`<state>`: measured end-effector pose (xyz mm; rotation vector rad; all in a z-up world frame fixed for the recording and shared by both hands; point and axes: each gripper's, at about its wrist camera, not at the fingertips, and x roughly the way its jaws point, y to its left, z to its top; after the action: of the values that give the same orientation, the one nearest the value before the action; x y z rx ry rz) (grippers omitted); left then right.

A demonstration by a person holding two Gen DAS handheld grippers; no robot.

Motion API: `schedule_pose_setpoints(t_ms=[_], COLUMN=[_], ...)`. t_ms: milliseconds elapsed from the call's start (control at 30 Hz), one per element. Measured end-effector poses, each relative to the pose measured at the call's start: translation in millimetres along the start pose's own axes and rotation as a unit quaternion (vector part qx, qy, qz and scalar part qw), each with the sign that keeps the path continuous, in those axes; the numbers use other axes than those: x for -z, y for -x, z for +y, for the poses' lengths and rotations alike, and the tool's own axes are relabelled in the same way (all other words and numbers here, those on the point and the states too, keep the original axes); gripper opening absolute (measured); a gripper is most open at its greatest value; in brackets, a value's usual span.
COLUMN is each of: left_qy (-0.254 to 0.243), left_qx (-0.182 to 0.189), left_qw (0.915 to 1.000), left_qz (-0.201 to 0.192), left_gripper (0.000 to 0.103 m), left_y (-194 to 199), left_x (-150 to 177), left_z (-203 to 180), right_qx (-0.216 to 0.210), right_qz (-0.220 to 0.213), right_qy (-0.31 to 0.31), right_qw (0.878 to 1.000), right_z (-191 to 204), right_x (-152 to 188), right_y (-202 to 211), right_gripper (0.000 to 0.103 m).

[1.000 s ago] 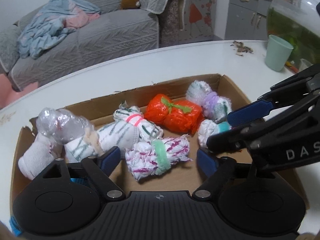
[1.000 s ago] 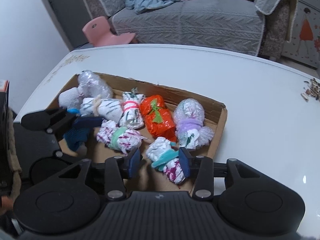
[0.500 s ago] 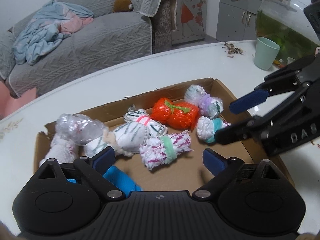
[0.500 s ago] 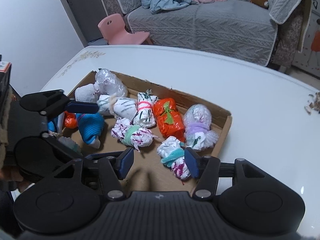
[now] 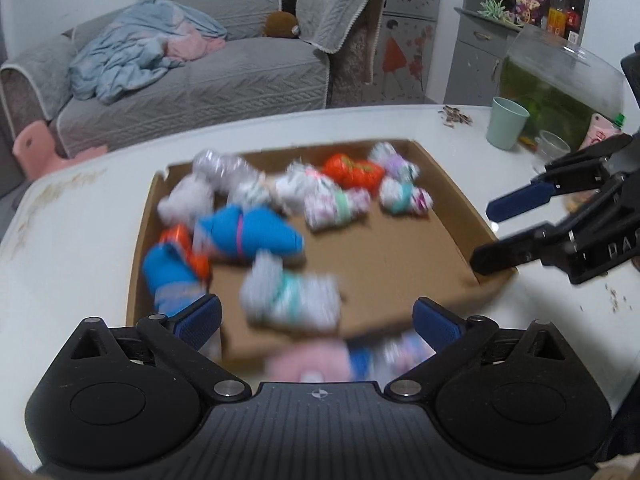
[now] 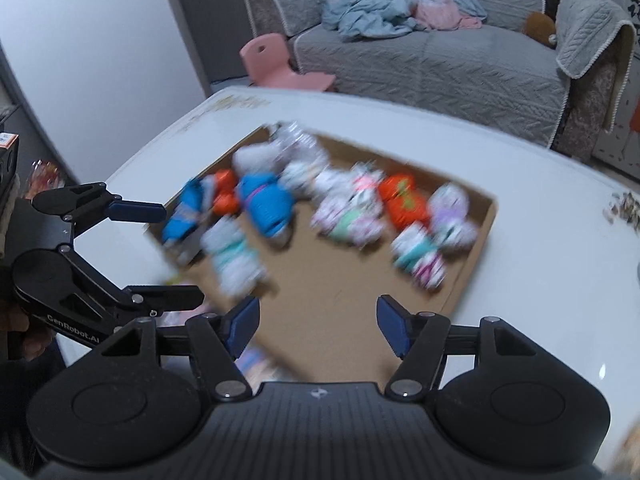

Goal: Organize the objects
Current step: 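Grasp the grey sock bundle with the left tool while the right grasps the lilac bundle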

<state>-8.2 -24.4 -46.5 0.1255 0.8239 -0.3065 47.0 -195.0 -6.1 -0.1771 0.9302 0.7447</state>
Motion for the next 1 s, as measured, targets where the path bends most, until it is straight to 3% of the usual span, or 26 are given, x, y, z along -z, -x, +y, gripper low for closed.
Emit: schedule_pose_setpoints(t_ms=[67,233,600,733,767,1000], left_qy=[0.005,-0.004,-0.016,0.009,0.009,-0.017], left_qx=[0.006,-0.007,-0.057,-0.043,-0.039,-0.007], left_qw=[0.9999,0.9994,0.9971,0.9979,0.9982,0.9988], left_qz=[0.011,0.032,0.048,0.047,0.045,0.046], left_gripper=[0.102,0.101,0.102,0.102,0.102,0.101], left_y=[6.5,2.2,0.4,7.8,8.3,-11.7], left_x=[19.3,53.0,73.0,73.2,72.8,67.1], left_z=[-5.0,-17.1,5.1,16.2,14.7,-20.7], right_qx=[0.000,0.004,0.011,0.040,0.044,0.050], right_qz=[0.010,0.051,0.062,0.070,0.071,0.081], right_qy=[0.013,0.026,-0.028,-0.031,-0.030,-0.036], right_qw=[1.000,0.998,0.998,0.996,0.996,0.995], right_z=[16.5,42.1,52.3,54.2,54.0,39.3], right_x=[18.8,48.4,49.2,56.0,57.5,72.4], right_y=[0.1,-20.5,-56.4,-64.7,-62.9,-43.6], right_gripper=[0.070,0.070,0.071,0.069,0.064,0.058])
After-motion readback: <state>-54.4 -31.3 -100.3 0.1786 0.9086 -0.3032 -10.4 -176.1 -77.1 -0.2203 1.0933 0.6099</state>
